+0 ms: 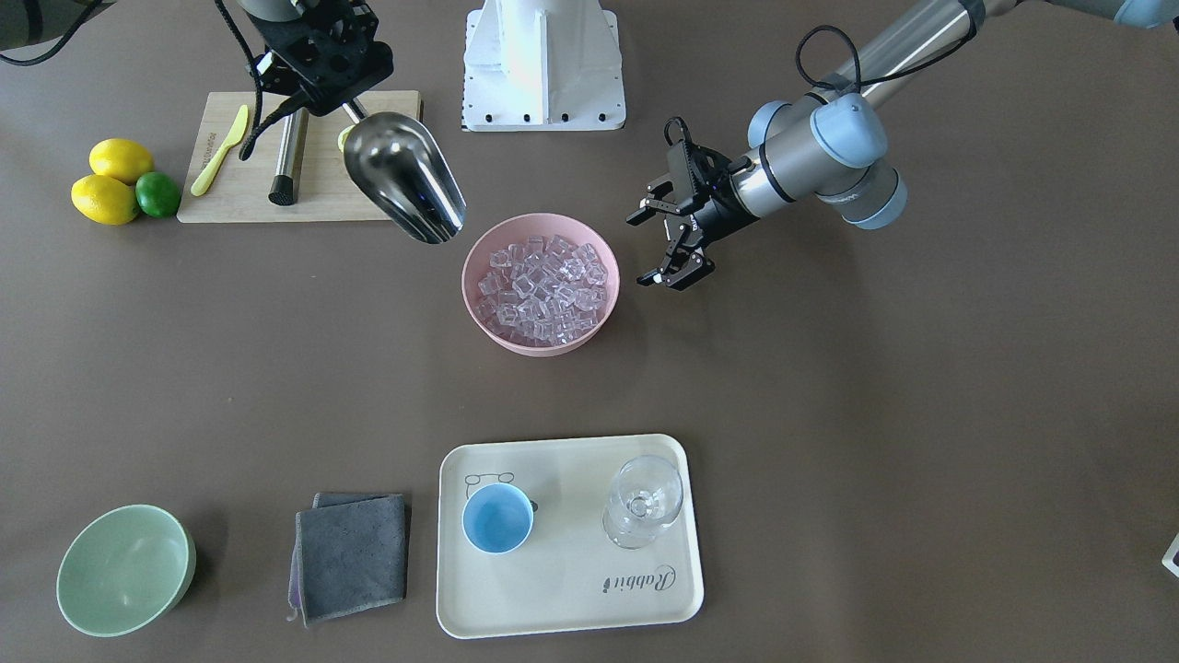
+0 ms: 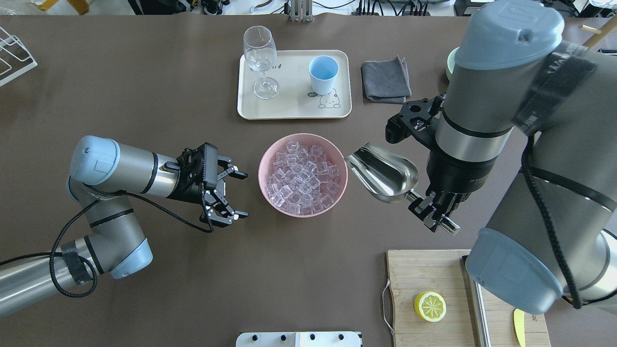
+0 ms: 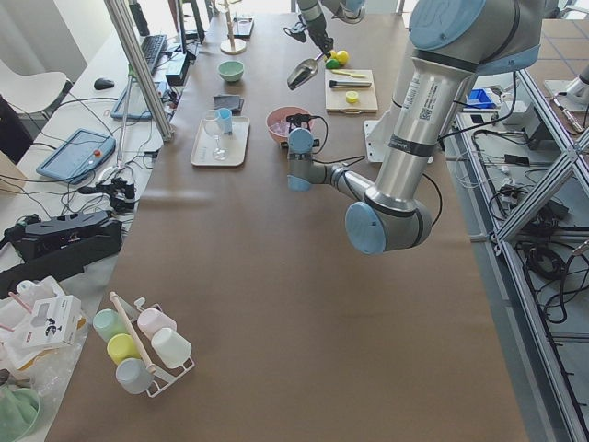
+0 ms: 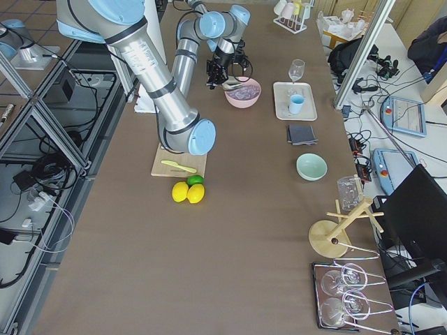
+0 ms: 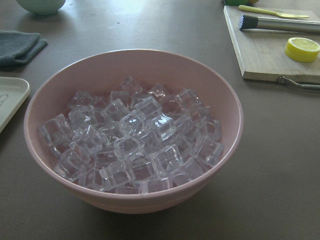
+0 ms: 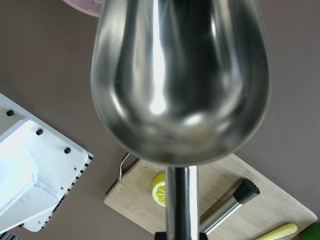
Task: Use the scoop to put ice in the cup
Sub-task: 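Lift the scoop with the right gripper and carry it to the pink bowl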
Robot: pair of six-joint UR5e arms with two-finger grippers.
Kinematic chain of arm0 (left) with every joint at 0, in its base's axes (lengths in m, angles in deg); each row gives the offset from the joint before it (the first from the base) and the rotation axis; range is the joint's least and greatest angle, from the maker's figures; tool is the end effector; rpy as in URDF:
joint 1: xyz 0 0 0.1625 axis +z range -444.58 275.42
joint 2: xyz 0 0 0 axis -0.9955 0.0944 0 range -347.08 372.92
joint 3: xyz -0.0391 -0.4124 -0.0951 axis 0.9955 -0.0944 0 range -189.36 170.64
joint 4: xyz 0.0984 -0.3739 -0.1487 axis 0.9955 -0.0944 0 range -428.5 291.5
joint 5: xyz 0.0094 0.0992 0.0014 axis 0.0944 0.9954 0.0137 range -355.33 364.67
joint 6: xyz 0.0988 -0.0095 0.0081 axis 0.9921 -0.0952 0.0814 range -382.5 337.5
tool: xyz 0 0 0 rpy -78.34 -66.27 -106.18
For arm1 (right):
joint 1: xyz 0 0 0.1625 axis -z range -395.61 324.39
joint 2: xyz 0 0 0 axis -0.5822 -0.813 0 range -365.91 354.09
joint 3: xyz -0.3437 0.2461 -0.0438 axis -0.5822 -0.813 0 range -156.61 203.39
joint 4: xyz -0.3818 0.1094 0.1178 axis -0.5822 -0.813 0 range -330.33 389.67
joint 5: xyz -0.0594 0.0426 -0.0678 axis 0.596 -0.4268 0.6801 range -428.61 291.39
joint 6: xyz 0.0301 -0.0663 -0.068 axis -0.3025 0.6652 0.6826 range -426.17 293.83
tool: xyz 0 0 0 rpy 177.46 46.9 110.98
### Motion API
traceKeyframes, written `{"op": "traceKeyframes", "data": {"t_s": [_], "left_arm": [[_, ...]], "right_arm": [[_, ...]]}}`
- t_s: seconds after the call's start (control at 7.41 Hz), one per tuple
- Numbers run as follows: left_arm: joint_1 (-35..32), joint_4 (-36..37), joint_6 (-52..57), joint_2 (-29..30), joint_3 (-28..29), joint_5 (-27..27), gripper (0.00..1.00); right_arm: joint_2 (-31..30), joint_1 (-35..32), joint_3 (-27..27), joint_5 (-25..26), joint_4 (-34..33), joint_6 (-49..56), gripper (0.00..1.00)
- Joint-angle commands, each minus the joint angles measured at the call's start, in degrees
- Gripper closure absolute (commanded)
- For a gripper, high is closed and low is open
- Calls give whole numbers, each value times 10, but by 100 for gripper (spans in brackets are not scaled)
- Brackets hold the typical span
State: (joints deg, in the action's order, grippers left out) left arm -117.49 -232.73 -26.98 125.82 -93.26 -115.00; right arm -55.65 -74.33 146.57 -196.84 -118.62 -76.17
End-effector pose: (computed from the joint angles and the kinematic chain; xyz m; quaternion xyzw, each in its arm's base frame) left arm 0.4796 -0.4104 0.3395 0.5006 0.5071 0.4640 0.5263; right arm -0.3477 -0.3706 0.1603 -0.0582 -0.3428 -0.3705 0.8613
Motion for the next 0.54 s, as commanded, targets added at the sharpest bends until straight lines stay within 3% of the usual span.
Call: {"op": "traceKeyframes", "data": {"t_s": [0.0, 0.41], "left_arm": [[0, -67, 1, -5, 5, 29, 2], [-1, -104, 3, -14, 20, 27, 2]], "right_arm": [[92, 18, -79, 41, -120, 133, 100], [138, 29, -172, 101, -167, 252, 100]]}}
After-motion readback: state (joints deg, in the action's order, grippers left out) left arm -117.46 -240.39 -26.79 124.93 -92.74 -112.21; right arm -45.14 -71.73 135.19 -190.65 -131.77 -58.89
